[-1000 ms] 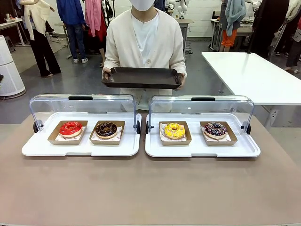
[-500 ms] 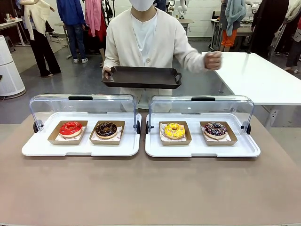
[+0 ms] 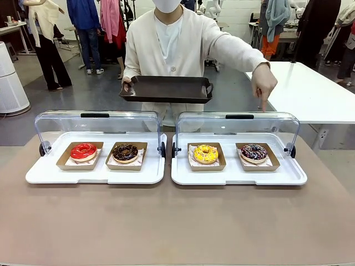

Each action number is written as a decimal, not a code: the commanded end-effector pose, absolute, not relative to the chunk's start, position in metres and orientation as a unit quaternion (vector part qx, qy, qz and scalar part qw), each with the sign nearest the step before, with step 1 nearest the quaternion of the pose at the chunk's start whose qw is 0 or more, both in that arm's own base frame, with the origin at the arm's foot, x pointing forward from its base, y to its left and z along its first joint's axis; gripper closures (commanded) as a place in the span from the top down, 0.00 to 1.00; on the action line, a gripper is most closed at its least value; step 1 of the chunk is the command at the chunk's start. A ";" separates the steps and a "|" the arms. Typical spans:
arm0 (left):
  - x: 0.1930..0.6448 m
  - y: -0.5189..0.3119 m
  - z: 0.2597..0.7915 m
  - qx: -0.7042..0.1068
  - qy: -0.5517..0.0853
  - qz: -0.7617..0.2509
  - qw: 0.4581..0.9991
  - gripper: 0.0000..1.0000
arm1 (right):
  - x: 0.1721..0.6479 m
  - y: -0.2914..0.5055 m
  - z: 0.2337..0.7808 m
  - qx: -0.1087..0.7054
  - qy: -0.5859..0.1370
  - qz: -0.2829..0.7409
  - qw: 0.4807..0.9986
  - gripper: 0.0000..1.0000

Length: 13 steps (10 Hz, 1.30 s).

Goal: Provide the desired donut to the person.
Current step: Pick up and lift the Paper togo box containing the Donut pointed at by the person.

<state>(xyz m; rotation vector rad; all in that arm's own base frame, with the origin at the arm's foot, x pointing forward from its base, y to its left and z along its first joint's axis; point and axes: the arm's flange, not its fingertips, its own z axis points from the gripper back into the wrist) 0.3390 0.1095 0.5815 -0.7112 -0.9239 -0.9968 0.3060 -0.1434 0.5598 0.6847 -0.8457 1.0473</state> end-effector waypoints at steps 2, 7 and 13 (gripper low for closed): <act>0.338 0.109 0.583 -0.314 -0.419 -0.450 0.723 1.00 | 0.308 -0.143 0.561 0.316 -0.393 0.477 0.720 1.00; 0.338 0.109 0.583 -0.314 -0.419 -0.450 0.723 1.00 | 0.308 -0.143 0.561 0.316 -0.393 0.477 0.720 1.00; 0.338 0.109 0.583 -0.314 -0.419 -0.450 0.723 1.00 | 0.308 -0.143 0.561 0.316 -0.393 0.477 0.720 1.00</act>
